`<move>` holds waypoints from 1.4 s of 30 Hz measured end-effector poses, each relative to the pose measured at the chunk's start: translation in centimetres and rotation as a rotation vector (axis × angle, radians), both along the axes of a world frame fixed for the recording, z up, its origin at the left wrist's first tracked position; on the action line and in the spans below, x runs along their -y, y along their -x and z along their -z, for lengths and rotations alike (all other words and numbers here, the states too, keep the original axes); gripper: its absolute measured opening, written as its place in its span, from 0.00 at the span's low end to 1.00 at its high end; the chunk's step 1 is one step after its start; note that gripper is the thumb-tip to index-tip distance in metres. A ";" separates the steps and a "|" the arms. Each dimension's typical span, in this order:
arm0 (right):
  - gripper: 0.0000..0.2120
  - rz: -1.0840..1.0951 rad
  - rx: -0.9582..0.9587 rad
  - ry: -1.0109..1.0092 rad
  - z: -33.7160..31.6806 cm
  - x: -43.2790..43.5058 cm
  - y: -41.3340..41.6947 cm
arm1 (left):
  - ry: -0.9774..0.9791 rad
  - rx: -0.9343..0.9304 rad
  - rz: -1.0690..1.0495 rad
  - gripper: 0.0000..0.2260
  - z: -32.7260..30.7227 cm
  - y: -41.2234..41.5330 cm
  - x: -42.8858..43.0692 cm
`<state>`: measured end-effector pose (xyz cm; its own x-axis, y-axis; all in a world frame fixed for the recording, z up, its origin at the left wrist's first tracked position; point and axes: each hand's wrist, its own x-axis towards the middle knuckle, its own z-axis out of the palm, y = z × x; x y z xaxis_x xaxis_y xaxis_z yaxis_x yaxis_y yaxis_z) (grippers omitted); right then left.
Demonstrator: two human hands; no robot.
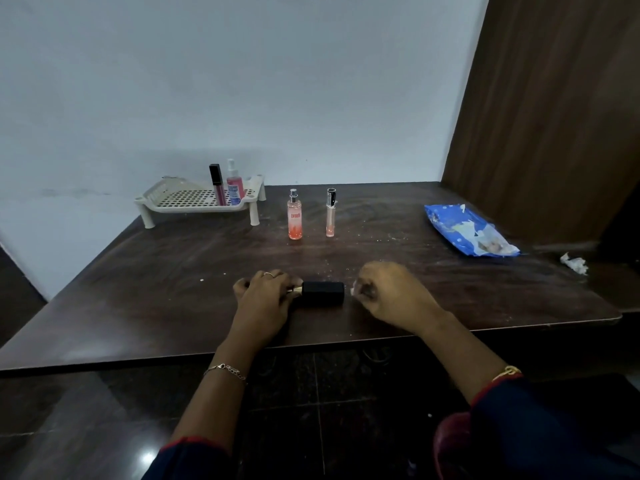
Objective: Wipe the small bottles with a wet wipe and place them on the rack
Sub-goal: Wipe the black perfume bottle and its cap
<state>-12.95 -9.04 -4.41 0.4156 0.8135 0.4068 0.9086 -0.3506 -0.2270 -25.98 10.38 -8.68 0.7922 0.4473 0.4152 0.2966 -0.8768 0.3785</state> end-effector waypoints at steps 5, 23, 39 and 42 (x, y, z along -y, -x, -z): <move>0.07 0.065 -0.330 -0.333 -0.7 0.9 -1.0 | 0.047 0.053 0.039 0.10 0.0 0.4 0.2; 0.10 -0.197 -0.274 -0.008 -1.4 -3.4 1.2 | 0.174 -0.011 0.003 0.09 -0.5 0.2 0.0; 0.15 -0.084 -0.181 -0.049 -2.3 -0.7 0.0 | 0.197 0.012 0.009 0.10 -1.2 0.6 0.3; 0.13 -0.173 -0.133 0.003 -1.4 -1.9 1.3 | 0.216 0.015 0.006 0.10 -1.3 0.8 0.5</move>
